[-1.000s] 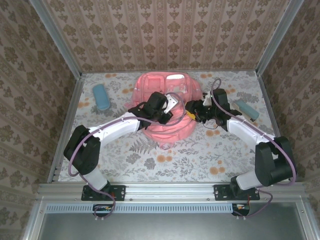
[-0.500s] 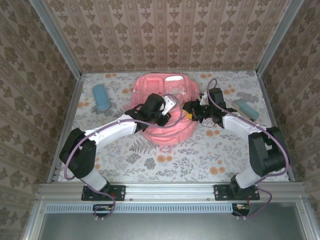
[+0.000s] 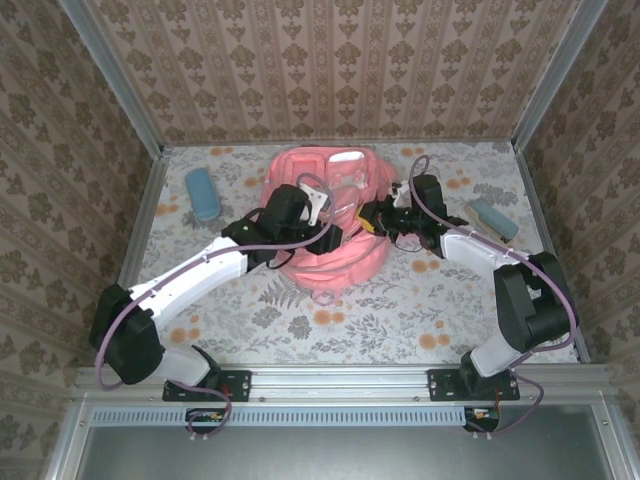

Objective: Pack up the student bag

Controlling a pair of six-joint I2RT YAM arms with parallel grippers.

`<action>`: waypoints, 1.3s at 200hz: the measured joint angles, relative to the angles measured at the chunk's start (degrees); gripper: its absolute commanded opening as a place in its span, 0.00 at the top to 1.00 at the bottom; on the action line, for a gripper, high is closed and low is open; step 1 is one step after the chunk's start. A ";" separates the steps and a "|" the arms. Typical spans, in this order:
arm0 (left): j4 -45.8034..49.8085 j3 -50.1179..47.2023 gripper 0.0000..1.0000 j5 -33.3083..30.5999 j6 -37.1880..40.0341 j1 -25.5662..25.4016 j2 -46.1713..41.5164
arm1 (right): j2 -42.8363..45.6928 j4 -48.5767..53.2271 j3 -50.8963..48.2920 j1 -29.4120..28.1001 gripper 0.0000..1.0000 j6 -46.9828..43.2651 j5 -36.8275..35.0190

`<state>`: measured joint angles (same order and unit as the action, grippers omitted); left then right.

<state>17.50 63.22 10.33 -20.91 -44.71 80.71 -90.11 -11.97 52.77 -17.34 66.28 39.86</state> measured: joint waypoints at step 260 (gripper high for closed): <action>-3.93 -3.26 1.00 4.79 -10.32 -1.22 6.36 | 0.04 0.70 0.00 -2.21 0.90 -0.35 -1.60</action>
<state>13.56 59.96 15.11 -31.22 -45.93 87.07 -90.06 -11.27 52.77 -19.55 65.93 38.26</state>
